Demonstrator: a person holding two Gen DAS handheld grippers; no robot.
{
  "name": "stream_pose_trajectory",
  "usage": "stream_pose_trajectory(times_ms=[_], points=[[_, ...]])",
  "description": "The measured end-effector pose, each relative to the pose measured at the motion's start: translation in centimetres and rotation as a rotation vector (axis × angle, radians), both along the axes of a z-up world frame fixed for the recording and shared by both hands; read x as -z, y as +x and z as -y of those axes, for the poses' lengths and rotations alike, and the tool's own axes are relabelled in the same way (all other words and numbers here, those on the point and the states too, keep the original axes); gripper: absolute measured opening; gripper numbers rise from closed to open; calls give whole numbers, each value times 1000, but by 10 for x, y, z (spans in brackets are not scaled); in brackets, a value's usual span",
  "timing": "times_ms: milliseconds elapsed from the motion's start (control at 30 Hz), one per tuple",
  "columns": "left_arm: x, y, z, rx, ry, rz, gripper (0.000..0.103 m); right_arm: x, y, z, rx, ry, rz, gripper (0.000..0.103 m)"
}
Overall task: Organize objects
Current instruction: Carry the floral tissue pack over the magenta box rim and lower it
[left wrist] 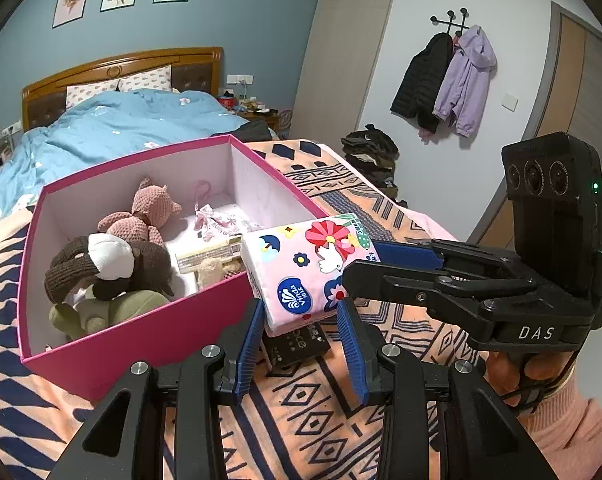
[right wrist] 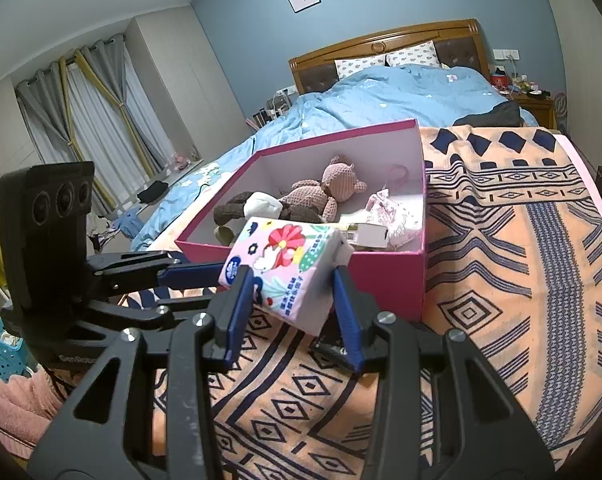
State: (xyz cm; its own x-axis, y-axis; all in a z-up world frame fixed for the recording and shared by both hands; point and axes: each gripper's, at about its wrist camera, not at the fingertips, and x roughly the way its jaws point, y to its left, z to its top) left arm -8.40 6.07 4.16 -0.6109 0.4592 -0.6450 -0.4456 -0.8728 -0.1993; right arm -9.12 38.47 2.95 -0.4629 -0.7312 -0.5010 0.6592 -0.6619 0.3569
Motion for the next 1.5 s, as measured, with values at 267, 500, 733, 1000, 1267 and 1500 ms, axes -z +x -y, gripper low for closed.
stream_pose_trajectory(times_ms=[267, 500, 733, 1000, 1267, 1500], points=[[-5, -4, 1, -6, -1, -9, 37, -5, -5, 2, -1, -1, -12, 44], [-9, -10, 3, -16, -10, -18, 37, -11, -12, 5, -6, -11, -22, 44], [-11, -17, 3, -26, -20, -19, 37, -15, -22, 7, -11, -22, -18, 44], [-12, -27, 4, -36, -29, -20, 38, -13, -32, 10, -8, -23, -5, 44], [-10, -38, 5, -39, -25, -2, 38, -12, -40, 13, -1, -15, -4, 44], [-10, -47, 5, -45, -30, 3, 38, -11, -48, 16, 5, -12, 2, 44]])
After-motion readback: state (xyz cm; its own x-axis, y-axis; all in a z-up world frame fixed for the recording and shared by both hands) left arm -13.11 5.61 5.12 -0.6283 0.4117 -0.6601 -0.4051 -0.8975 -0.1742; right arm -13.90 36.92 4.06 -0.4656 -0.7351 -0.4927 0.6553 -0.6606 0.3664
